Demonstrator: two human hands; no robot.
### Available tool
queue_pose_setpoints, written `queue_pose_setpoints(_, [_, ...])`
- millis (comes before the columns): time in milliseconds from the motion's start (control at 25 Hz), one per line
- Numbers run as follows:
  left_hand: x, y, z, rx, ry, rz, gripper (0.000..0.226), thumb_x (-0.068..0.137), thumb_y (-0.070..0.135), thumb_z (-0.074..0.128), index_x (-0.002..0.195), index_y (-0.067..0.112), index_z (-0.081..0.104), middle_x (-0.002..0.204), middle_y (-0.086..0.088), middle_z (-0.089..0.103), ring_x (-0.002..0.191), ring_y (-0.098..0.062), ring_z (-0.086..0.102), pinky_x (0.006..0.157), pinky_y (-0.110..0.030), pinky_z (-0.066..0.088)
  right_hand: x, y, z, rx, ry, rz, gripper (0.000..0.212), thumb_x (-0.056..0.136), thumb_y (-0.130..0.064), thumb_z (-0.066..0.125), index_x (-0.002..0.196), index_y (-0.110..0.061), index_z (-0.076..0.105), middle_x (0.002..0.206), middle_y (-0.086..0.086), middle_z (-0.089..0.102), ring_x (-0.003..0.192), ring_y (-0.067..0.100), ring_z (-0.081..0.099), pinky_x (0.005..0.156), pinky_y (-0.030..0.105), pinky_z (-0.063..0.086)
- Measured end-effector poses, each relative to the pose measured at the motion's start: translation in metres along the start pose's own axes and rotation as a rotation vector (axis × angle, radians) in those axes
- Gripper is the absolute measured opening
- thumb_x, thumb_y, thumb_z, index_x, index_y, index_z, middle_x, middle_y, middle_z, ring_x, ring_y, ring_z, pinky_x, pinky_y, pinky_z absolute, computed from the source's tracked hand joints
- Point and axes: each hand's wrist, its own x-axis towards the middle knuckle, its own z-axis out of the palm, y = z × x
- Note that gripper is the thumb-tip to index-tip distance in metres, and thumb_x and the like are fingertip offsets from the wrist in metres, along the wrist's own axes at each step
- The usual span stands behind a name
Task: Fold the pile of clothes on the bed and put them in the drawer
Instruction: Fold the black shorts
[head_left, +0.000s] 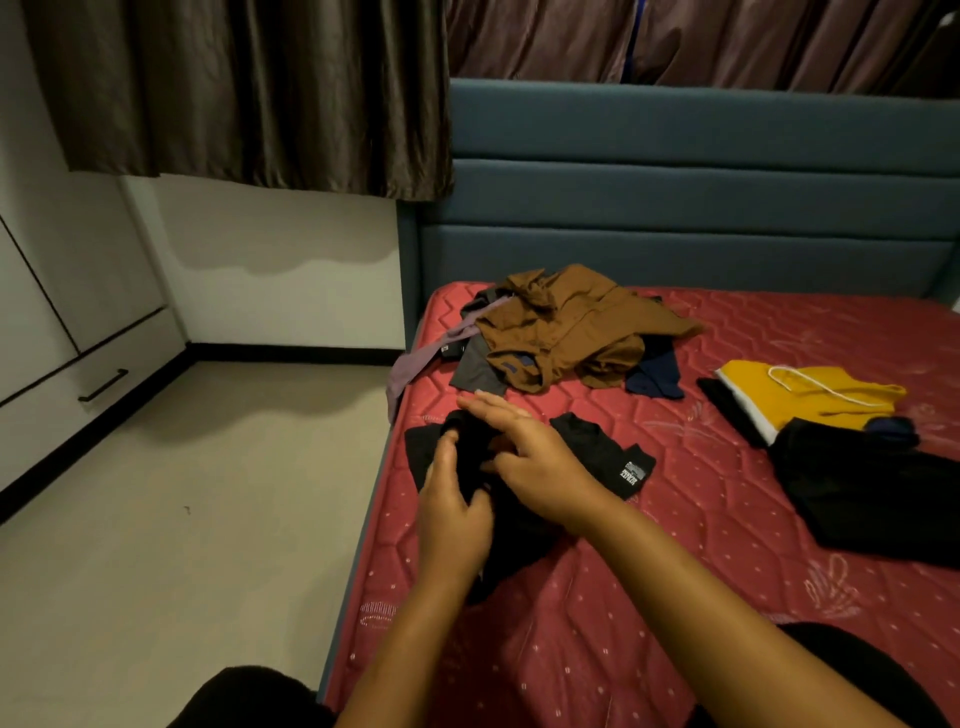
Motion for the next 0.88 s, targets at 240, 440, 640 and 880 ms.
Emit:
queue_pose_setpoints(240, [0.056, 0.089, -0.037, 0.328, -0.198, 0.431, 0.062, 0.072, 0.009, 0.047, 0.132, 0.029, 0.043, 0.126, 0.005, 0.057, 0.113, -0.018, 0.057, 0.092, -0.028, 0.046, 0.037, -0.045, -0.073, -0.472, 0.034, -0.282, 0.046, 0.072, -0.02, 0.068, 0.116, -0.029, 0.056, 0.116, -0.003, 0.063, 0.111, 0.017, 0.058, 0.091, 0.042, 0.048])
queue_pose_setpoints(440, [0.064, 0.115, -0.055, 0.581, 0.003, 0.34, 0.078, 0.073, 0.035, 0.075, 0.134, 0.036, 0.025, 0.12, -0.002, 0.061, 0.097, -0.031, 0.064, 0.077, -0.045, 0.053, 0.043, -0.091, -0.132, -0.375, 0.341, -0.239, 0.028, 0.087, -0.027, 0.067, 0.113, -0.024, 0.058, 0.108, 0.001, 0.066, 0.103, 0.02, 0.061, 0.087, 0.037, 0.049])
queue_pose_setpoints(640, [0.092, 0.172, -0.09, 0.147, -0.15, 0.105, 0.048, 0.061, 0.01, 0.086, 0.101, 0.019, 0.063, 0.096, -0.001, 0.068, 0.094, -0.023, 0.066, 0.081, -0.035, 0.057, 0.031, -0.091, -0.172, -0.095, 0.431, -0.122, 0.023, 0.094, -0.034, 0.058, 0.108, -0.016, 0.058, 0.092, -0.005, 0.058, 0.087, 0.011, 0.054, 0.07, 0.025, 0.04])
queue_pose_setpoints(880, [0.106, 0.234, -0.1, -0.365, -0.219, 0.274, 0.053, 0.083, -0.009, 0.06, 0.115, 0.031, 0.049, 0.112, 0.003, 0.061, 0.094, -0.013, 0.066, 0.072, -0.026, 0.057, 0.02, -0.11, -0.205, 0.367, 0.483, -0.305, 0.01, 0.097, -0.03, 0.053, 0.104, -0.023, 0.052, 0.086, 0.002, 0.058, 0.078, 0.011, 0.058, 0.071, 0.03, 0.049])
